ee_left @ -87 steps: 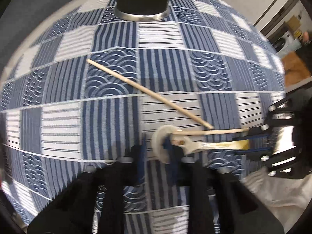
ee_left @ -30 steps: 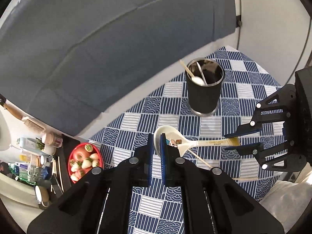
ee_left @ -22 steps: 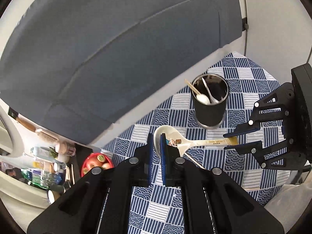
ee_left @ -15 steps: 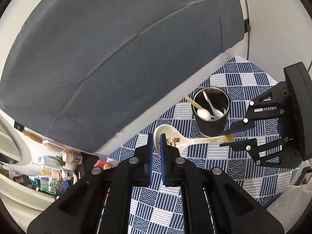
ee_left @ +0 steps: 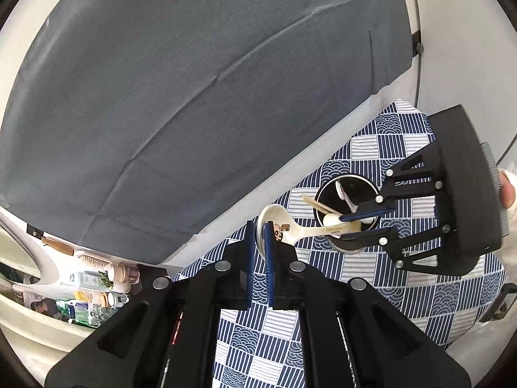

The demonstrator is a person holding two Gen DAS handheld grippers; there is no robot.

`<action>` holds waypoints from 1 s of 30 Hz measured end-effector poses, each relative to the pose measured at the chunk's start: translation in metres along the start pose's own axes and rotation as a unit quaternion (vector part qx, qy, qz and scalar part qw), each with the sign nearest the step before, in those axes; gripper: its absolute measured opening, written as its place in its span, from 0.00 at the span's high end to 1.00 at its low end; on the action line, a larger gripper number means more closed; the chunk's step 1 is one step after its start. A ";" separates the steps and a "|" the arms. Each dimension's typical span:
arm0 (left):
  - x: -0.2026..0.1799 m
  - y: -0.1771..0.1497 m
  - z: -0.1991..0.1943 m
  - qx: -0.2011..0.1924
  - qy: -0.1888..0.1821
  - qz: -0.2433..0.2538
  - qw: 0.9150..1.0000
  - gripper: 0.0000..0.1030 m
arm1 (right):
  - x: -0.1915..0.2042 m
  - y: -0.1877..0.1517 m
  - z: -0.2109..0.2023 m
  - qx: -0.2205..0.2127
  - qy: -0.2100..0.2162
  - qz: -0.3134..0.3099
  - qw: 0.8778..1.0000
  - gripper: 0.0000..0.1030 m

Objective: Organize utensils
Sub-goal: 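Lift the yellow-handled spoon with both tools and carry it over the black cup, then open both tools to drop the yellow-handled spoon into the cup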

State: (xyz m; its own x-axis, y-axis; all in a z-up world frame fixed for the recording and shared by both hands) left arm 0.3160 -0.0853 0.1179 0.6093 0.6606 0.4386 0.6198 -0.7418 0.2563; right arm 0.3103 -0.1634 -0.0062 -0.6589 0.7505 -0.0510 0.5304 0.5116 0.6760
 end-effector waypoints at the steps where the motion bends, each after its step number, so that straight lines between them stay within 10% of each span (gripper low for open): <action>1: -0.001 0.003 0.002 0.002 -0.001 -0.001 1.000 0.94 | -0.003 0.000 0.002 0.001 0.001 0.001 1.000 0.87; 30: -0.048 0.015 0.059 0.080 -0.048 0.023 0.995 0.89 | -0.031 -0.055 0.037 0.017 0.002 0.041 0.999 0.86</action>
Point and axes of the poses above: each gripper's, at about its wrist camera, not at the fingertips, and z roughly the way its jaws point, x to its left, y to its top, the point moved 5 cm from there along z, roughly the way its jaws point, and after that the axes turned 12 degrees about x, right-handed, at the moved point
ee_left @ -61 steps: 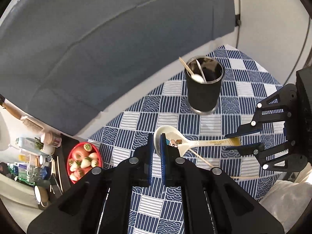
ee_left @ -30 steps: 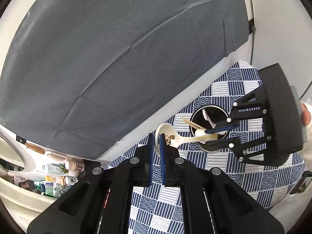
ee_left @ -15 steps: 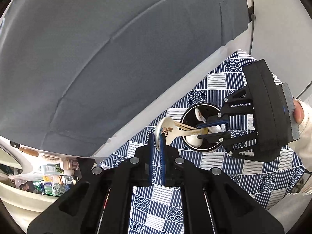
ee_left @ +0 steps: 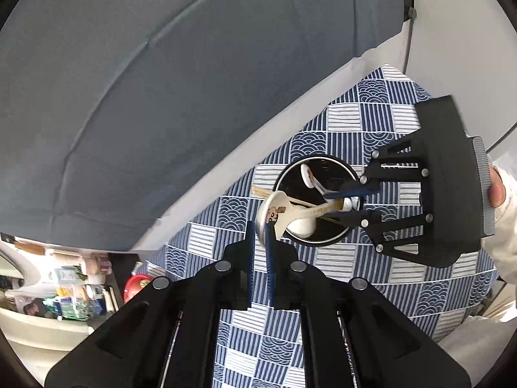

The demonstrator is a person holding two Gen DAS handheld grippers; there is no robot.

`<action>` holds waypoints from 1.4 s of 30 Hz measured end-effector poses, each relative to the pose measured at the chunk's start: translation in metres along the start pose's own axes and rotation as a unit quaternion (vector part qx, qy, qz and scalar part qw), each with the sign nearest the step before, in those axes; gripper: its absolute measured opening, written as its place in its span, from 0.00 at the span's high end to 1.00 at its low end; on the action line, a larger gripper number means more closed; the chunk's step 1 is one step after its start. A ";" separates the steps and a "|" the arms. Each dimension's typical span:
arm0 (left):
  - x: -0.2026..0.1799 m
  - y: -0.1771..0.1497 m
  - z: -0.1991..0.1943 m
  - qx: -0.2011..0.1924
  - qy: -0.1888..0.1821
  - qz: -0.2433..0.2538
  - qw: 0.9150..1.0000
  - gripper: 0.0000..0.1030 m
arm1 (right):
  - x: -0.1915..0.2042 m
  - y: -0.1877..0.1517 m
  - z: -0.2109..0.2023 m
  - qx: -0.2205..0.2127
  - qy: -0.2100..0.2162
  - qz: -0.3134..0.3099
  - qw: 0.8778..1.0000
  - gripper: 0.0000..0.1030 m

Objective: Organize utensils
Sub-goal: 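Open both tools to drop the yellow-handled spoon into the cup, then raise both open tools from the cup toward the remaining chopstick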

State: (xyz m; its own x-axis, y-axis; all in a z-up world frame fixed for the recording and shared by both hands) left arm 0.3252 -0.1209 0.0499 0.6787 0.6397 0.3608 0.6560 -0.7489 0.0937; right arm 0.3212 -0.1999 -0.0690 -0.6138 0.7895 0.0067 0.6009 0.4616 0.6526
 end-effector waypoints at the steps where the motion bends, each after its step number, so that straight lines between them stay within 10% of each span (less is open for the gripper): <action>1: 0.003 -0.002 0.000 -0.003 -0.004 -0.007 1.000 0.79 | 0.000 0.001 -0.006 -0.009 -0.002 0.004 1.000 0.81; 4: 0.012 -0.011 -0.005 -0.016 -0.012 -0.029 0.999 0.45 | 0.002 0.002 -0.019 -0.024 -0.017 0.004 1.000 0.50; 11: 0.044 -0.043 -0.007 -0.031 -0.005 -0.087 0.996 0.13 | 0.007 0.005 -0.044 -0.039 -0.052 0.000 0.998 0.16; 42: 0.103 -0.220 0.095 0.006 -0.086 -0.215 0.973 0.09 | 0.095 0.021 -0.023 0.058 -0.090 -0.029 0.994 0.15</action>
Point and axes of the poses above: each gripper's, at about its wrist camera, not at the fingertips, and z roughly the way its jaws point, x to its left, y to its top, the point moved 5 cm from there along z, roughly the way its jaws point, and after that the axes turned 12 degrees about x, right-handed, at the moved point
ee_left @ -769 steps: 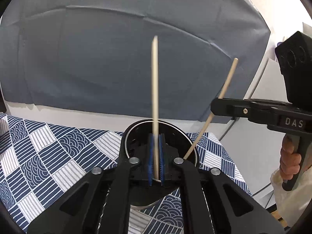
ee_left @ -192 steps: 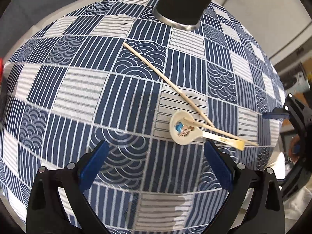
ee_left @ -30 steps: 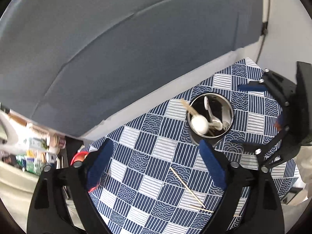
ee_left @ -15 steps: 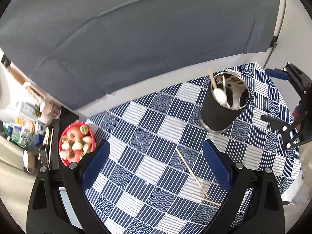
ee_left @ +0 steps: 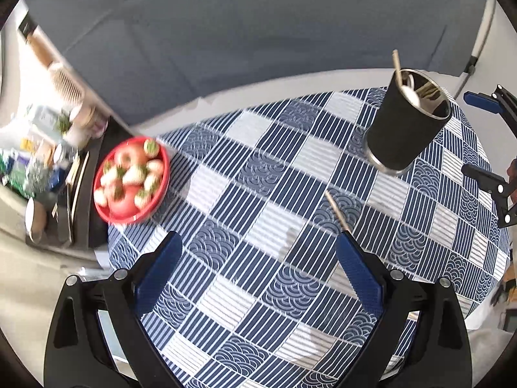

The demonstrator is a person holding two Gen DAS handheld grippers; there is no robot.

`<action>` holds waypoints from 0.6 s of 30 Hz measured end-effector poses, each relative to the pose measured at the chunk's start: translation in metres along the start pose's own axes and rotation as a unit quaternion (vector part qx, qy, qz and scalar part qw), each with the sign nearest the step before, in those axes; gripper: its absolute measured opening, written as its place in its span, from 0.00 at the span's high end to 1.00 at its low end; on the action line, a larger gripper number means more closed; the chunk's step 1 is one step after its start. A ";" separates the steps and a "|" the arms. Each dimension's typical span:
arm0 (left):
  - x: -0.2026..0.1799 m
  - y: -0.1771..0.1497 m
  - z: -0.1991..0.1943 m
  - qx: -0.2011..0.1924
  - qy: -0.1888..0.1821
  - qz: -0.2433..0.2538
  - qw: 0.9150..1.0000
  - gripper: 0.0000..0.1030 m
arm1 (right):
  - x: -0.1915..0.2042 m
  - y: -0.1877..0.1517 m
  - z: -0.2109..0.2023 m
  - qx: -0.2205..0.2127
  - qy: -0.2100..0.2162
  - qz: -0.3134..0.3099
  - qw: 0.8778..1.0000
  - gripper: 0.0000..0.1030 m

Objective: Organize utensils
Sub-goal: 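Raise both open tools from the cup toward the remaining chopstick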

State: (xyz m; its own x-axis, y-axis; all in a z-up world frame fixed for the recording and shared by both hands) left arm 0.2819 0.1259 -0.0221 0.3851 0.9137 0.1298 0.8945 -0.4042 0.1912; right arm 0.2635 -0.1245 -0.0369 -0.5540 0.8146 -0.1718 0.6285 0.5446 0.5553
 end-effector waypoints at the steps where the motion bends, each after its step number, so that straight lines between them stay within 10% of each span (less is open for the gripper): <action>1: 0.003 -0.005 0.003 0.003 -0.004 -0.004 1.000 0.09 | 0.006 0.001 0.003 0.006 0.005 -0.004 1.000 0.15; 18: 0.034 -0.079 0.070 0.057 -0.031 0.023 0.998 0.09 | 0.091 -0.019 0.101 0.136 0.063 0.057 0.987 0.15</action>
Point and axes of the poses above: each gripper's, at about its wrist camera, not at the fingertips, and z roughly the way its jaws point, x to its left, y to its top, the point moved 5 cm from there along z, roughly the way its jaws point, and after that the axes turned 12 degrees about x, right-handed, at the moved point
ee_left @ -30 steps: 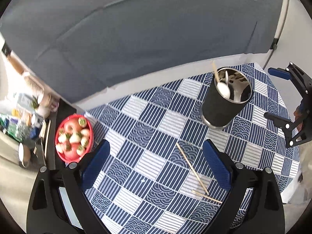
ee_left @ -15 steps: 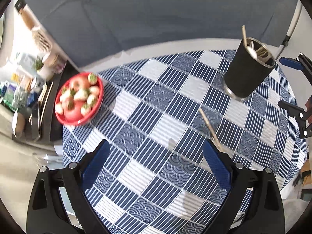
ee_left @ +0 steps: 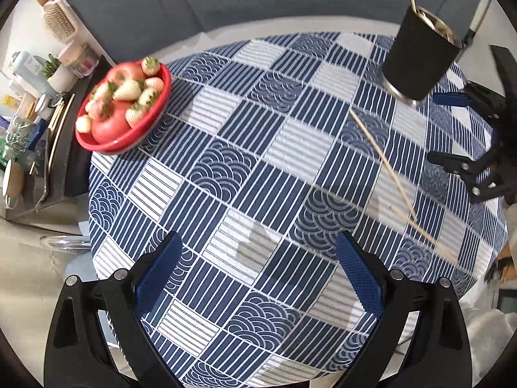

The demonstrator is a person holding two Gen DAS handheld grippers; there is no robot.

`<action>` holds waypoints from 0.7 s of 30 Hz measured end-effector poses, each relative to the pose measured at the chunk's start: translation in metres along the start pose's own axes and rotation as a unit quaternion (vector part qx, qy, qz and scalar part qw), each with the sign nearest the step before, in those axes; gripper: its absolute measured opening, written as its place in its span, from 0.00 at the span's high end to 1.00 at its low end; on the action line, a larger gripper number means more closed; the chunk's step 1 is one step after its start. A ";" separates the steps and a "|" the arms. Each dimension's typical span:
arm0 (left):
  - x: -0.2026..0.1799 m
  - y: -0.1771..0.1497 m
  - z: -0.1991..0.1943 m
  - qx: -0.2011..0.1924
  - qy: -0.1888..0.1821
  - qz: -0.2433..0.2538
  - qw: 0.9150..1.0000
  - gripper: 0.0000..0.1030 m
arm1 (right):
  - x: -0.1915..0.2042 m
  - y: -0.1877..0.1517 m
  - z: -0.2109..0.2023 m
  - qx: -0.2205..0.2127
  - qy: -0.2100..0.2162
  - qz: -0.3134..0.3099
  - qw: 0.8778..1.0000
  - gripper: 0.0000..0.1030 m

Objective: Organize utensils
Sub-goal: 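Raise both open tools from the cup toward the remaining chopstick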

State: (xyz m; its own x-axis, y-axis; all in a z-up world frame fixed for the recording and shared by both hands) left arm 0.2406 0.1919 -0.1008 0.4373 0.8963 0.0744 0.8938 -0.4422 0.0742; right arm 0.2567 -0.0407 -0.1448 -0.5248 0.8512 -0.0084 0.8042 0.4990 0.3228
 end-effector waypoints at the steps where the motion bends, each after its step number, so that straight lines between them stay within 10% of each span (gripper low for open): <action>1: 0.000 -0.002 0.004 0.001 -0.002 0.003 1.000 0.09 | 0.003 -0.001 0.009 0.009 0.004 0.010 1.000 0.15; 10: -0.020 -0.027 0.040 0.014 0.002 -0.013 1.000 0.09 | 0.012 -0.005 0.062 0.069 0.004 0.039 0.997 0.15; 21: -0.085 -0.052 0.060 0.006 -0.012 -0.145 0.989 0.09 | 0.004 -0.005 0.082 0.131 0.006 0.008 0.991 0.20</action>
State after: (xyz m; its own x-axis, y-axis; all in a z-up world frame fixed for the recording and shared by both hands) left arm 0.1630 0.1402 -0.1711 0.1638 0.9861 0.0280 0.9831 -0.1656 0.0782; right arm 0.2737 -0.0269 -0.2236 -0.5127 0.8586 0.0067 0.8569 0.5112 0.0665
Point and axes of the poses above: each gripper's, at about its wrist camera, not at the fingertips, and z roughly the way its jaws point, x to its left, y to its top, the point moved 5 cm from there along z, roughly the way its jaws point, and after that the axes turned 12 degrees about x, right-handed, at the moved point
